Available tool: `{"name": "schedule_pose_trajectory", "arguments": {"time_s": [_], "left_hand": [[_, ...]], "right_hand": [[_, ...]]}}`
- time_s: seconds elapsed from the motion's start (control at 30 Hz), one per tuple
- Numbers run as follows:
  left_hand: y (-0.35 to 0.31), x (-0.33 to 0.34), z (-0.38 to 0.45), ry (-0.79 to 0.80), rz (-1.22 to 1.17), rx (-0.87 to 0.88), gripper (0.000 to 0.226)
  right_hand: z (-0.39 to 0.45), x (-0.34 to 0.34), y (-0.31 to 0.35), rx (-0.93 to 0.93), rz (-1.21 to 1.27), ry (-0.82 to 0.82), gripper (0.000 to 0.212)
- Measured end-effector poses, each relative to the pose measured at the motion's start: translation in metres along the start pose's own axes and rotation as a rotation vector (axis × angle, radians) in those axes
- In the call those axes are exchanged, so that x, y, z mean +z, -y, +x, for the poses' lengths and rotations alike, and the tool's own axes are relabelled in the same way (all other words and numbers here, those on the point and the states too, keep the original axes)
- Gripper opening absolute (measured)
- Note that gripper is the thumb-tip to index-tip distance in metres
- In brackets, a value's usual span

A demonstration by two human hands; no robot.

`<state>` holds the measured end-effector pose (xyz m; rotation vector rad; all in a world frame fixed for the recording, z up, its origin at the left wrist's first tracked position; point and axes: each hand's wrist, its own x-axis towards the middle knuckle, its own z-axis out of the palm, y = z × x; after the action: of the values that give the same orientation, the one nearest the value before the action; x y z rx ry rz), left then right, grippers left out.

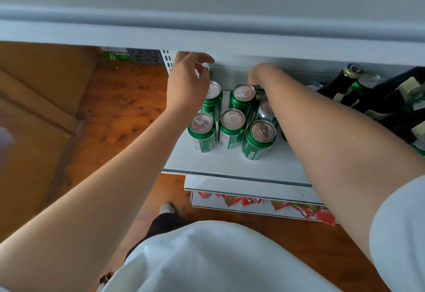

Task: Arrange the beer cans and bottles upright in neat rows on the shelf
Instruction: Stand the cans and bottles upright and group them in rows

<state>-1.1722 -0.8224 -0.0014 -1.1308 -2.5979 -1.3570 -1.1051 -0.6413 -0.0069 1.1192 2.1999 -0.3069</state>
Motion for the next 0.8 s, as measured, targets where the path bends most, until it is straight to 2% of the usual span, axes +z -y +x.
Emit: {"name": "schedule_pose_trajectory", "arguments": {"time_s": [0.1, 0.17, 0.27, 0.37, 0.47, 0.6, 0.7, 0.8], "left_hand": [[-0.005, 0.016, -0.006, 0.225, 0.084, 0.138, 0.027], [-0.005, 0.033, -0.005, 0.397, 0.217, 0.223, 0.040], [-0.010, 0.058, 0.002, 0.555, 0.392, 0.217, 0.062], [-0.016, 0.076, 0.014, 0.632, 0.489, 0.162, 0.063], [-0.018, 0.077, 0.026, 0.728, 0.443, 0.125, 0.056], [-0.027, 0.068, 0.030, 0.858, 0.353, 0.118, 0.079], [-0.027, 0.073, 0.027, 0.842, 0.425, 0.192, 0.075], [-0.026, 0.075, 0.029, 0.804, 0.377, 0.197, 0.073]], "right_hand": [[0.003, 0.006, -0.008, 0.007, 0.059, -0.023, 0.021], [0.003, 0.007, -0.011, 0.004, 0.067, -0.072, 0.034], [-0.006, 0.007, -0.013, 0.008, 0.062, -0.082, 0.038], [-0.007, 0.010, -0.018, -0.018, 0.052, -0.068, 0.034], [-0.009, 0.011, -0.023, -0.031, 0.134, -0.076, 0.032], [-0.016, 0.006, -0.024, -0.034, 0.087, -0.065, 0.011], [-0.011, 0.011, -0.026, -0.029, 0.014, -0.073, 0.016], [-0.008, 0.014, -0.029, -0.004, -0.020, -0.057, 0.022]]}}
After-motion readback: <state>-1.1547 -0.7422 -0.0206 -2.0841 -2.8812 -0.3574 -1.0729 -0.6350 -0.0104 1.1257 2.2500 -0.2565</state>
